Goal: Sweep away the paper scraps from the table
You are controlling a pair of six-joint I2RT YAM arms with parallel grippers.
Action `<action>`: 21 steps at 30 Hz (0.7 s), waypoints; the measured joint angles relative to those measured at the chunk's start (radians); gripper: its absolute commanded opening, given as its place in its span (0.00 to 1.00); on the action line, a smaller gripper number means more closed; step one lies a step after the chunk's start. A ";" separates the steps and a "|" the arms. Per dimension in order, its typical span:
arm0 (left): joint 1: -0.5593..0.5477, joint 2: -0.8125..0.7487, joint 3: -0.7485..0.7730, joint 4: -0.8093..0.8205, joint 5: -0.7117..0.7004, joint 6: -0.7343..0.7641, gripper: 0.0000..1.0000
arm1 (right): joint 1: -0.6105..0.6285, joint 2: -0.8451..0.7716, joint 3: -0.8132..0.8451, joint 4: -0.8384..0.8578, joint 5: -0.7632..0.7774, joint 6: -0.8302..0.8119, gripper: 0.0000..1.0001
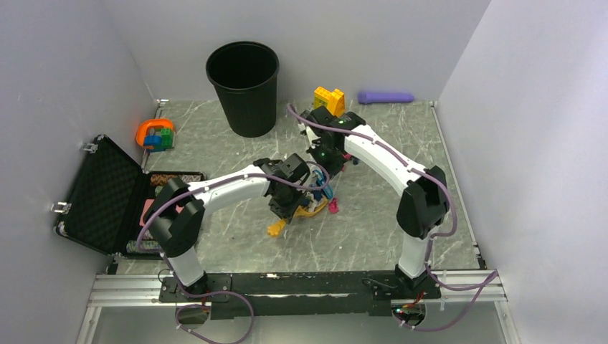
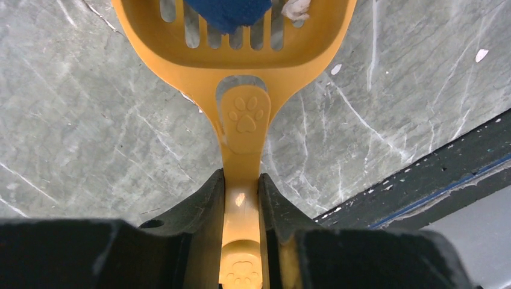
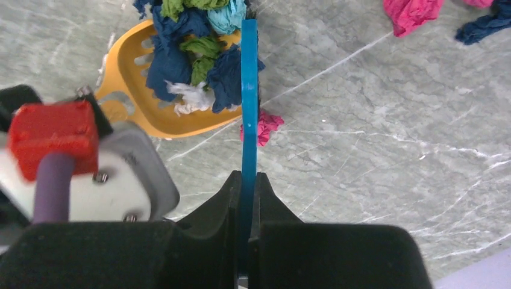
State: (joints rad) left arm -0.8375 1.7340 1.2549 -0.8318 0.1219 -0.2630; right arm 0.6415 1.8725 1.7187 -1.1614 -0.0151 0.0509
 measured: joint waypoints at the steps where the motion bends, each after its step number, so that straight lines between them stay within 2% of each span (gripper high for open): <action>1: 0.000 -0.016 -0.021 0.018 -0.009 0.000 0.20 | 0.000 -0.019 0.000 0.002 0.006 0.009 0.00; 9: -0.002 -0.153 -0.057 0.072 -0.063 0.013 0.20 | -0.017 -0.171 -0.013 0.045 0.089 0.076 0.00; 16: -0.002 -0.234 -0.045 0.067 -0.083 0.017 0.19 | -0.060 -0.215 -0.053 0.064 0.323 0.179 0.00; 21: -0.001 -0.231 0.083 -0.019 -0.101 0.019 0.19 | -0.081 -0.269 -0.111 0.071 0.499 0.284 0.00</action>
State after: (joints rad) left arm -0.8383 1.5028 1.3380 -0.8513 0.0212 -0.2443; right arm 0.5606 1.6039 1.6077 -1.0904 0.4835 0.3351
